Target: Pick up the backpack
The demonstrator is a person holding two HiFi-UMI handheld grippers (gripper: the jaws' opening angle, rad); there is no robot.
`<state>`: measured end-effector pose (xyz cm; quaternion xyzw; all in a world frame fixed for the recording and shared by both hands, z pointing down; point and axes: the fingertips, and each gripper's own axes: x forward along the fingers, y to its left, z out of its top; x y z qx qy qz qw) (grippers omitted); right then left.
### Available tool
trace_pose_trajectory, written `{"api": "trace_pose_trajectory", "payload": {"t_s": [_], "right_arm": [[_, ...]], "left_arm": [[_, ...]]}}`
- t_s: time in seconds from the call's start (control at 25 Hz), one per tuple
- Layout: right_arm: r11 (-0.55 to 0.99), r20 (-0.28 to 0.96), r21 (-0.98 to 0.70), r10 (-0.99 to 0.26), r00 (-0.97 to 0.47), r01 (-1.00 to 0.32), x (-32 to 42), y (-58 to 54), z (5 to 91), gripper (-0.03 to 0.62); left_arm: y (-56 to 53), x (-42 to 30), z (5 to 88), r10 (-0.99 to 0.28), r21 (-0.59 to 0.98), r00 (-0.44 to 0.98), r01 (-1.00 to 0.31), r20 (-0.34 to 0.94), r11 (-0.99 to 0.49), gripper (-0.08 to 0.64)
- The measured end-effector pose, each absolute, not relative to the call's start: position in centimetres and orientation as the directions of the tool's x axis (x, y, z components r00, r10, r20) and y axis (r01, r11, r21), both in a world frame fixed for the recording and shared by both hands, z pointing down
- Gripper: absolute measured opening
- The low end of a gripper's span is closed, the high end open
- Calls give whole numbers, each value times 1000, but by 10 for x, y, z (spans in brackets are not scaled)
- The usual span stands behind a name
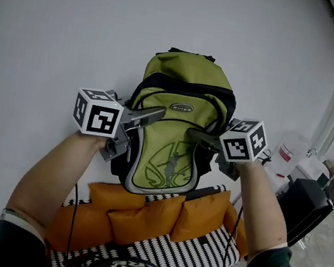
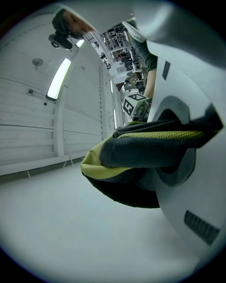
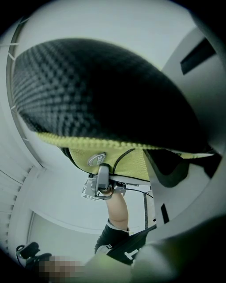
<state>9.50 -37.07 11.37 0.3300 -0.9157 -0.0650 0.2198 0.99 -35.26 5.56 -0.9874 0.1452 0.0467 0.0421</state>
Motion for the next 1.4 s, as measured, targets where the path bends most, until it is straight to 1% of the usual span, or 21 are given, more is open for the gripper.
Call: {"api": "trace_pose_trajectory", "payload": {"t_s": [1.4], "right_arm": [[775, 362, 286, -632, -685, -564, 95, -371, 115, 77]], "left_arm": [[-353, 11, 56, -269, -42, 955, -276, -125, -960, 72]]}}
